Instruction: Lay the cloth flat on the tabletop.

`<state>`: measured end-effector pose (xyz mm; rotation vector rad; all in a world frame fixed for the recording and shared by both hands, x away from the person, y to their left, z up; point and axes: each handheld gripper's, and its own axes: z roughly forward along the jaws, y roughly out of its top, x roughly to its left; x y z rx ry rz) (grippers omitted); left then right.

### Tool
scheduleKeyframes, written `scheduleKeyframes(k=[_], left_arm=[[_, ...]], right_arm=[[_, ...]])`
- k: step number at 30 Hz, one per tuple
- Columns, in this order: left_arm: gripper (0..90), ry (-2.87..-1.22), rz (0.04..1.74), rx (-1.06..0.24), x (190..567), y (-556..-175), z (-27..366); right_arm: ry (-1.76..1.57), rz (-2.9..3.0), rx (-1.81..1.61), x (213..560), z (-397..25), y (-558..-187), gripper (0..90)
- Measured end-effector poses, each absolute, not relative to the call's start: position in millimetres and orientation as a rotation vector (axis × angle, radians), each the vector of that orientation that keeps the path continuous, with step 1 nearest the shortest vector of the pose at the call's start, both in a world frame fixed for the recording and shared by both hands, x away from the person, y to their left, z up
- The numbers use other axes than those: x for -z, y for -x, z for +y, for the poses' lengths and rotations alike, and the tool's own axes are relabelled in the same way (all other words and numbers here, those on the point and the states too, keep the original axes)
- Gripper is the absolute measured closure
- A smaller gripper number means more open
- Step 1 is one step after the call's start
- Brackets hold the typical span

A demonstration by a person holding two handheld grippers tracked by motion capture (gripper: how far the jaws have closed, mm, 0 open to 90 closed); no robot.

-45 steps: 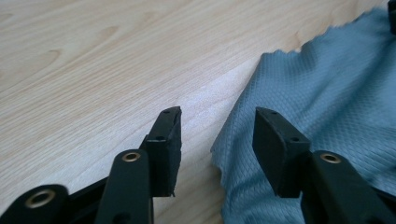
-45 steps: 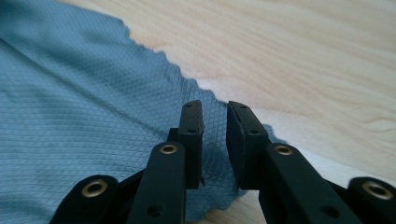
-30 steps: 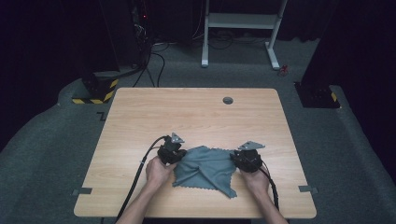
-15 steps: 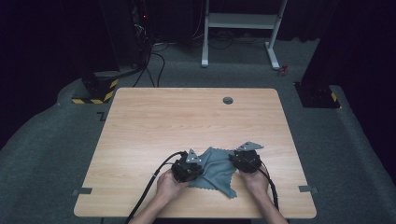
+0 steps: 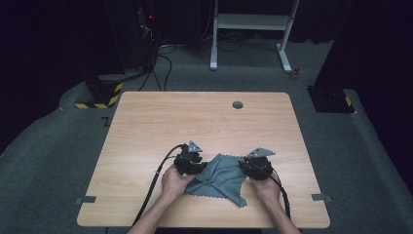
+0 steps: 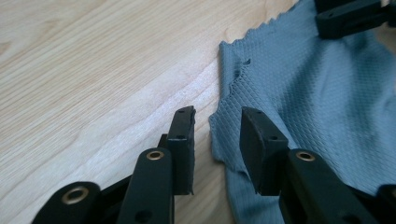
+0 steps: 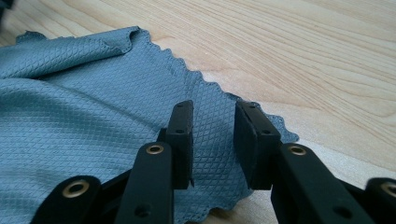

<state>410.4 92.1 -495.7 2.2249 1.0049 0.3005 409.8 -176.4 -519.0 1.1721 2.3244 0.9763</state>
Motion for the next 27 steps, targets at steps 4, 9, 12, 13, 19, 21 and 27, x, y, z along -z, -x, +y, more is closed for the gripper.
scheduleKeyframes(k=[4,9,12,13,19,21,27], left_arm=[[70.4,-2.250,1.022,-0.322,501,-413,89],[72.9,-2.250,1.024,-0.321,503,-410,93],[74.2,-2.252,1.025,-0.308,506,-412,91],[75.1,-2.247,1.026,-0.298,507,-413,91],[88.5,-2.249,1.000,-0.297,509,-414,91],[89.9,-2.257,0.995,-0.300,508,-415,90],[90.0,-2.246,0.988,-0.316,505,-417,94]], right_arm=[[-1.175,2.334,-0.966,518,-176,-410,68.4],[-1.170,2.333,-0.967,518,-176,-410,68.8],[-1.170,2.331,-0.967,518,-176,-411,68.8],[-1.170,2.331,-0.967,518,-176,-411,68.8],[-1.154,2.315,-0.976,518,-179,-410,69.4],[-1.169,2.283,-1.001,516,-184,-409,70.3],[-1.246,2.269,-0.994,512,-203,-412,70.7]])
